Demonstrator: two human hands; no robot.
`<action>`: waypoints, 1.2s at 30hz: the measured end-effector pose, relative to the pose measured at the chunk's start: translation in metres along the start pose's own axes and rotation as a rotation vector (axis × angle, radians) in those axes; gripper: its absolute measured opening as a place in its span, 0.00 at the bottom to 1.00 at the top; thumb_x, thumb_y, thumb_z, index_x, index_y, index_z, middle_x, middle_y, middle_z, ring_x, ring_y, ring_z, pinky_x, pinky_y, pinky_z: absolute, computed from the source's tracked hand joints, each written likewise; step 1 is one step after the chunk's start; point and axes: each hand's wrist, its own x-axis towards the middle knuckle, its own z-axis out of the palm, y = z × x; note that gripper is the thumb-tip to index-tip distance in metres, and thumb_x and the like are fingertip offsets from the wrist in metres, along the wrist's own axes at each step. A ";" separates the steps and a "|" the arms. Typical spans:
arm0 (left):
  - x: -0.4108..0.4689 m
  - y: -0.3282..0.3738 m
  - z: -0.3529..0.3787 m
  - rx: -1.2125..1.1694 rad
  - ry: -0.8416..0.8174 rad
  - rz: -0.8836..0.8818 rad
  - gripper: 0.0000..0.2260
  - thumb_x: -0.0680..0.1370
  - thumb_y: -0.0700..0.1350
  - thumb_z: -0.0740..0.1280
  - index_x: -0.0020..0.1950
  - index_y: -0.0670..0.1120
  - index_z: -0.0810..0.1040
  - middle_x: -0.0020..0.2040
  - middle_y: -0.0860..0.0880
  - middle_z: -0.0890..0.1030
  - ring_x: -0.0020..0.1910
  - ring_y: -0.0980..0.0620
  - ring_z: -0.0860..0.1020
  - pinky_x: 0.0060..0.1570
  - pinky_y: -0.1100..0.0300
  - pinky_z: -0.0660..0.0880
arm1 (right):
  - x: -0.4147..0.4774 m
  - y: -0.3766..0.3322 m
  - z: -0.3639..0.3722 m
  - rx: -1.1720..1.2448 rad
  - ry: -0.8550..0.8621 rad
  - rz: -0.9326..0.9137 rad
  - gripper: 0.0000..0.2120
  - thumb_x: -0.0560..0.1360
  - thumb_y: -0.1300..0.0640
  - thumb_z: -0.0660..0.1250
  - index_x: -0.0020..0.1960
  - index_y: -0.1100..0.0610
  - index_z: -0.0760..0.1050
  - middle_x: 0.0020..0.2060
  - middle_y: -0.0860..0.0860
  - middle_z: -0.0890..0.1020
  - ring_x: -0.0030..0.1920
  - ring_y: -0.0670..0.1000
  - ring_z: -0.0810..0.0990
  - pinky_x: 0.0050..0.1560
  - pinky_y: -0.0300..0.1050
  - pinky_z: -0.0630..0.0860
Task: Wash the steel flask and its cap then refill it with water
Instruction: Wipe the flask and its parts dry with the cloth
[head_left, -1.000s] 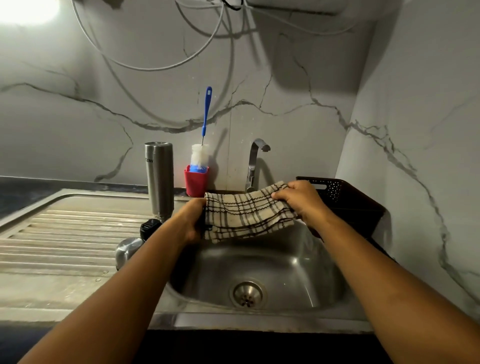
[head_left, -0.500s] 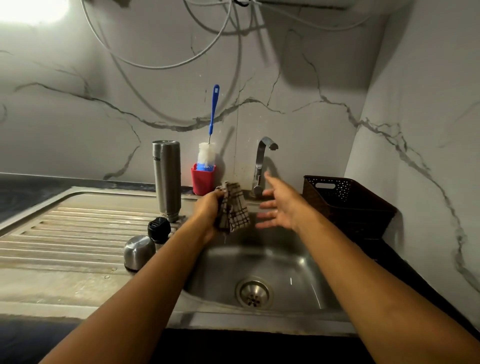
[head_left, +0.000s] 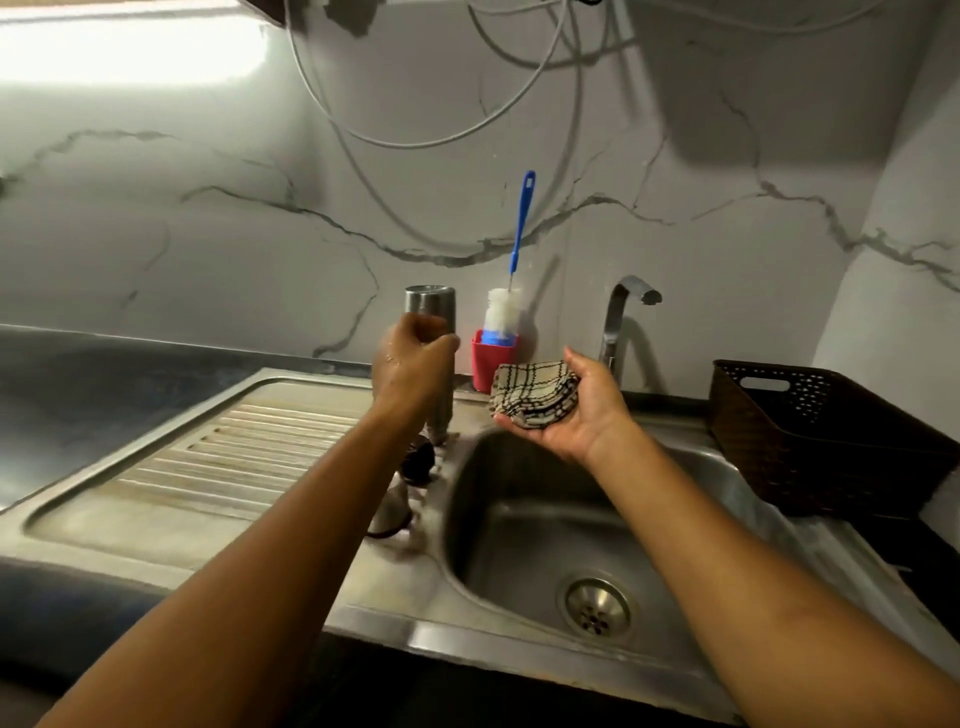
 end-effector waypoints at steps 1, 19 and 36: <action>0.010 -0.006 -0.006 0.034 0.051 -0.023 0.14 0.77 0.44 0.73 0.61 0.49 0.77 0.57 0.47 0.79 0.52 0.52 0.79 0.47 0.57 0.78 | 0.007 0.003 0.004 -0.013 -0.019 -0.003 0.21 0.83 0.43 0.59 0.61 0.60 0.76 0.59 0.66 0.81 0.61 0.70 0.77 0.68 0.73 0.70; 0.065 -0.026 0.019 0.007 -0.148 -0.029 0.27 0.75 0.47 0.78 0.69 0.46 0.71 0.56 0.48 0.80 0.54 0.49 0.82 0.49 0.57 0.80 | 0.028 0.004 -0.001 -0.111 -0.151 -0.131 0.24 0.81 0.38 0.60 0.64 0.55 0.78 0.61 0.62 0.83 0.64 0.67 0.78 0.68 0.76 0.66; -0.110 -0.019 0.097 -0.731 -0.478 -0.665 0.13 0.86 0.48 0.58 0.50 0.43 0.78 0.35 0.44 0.85 0.33 0.50 0.85 0.31 0.61 0.82 | -0.076 0.029 -0.060 -1.271 0.063 -0.610 0.18 0.83 0.45 0.63 0.68 0.53 0.71 0.66 0.54 0.70 0.63 0.52 0.75 0.59 0.46 0.76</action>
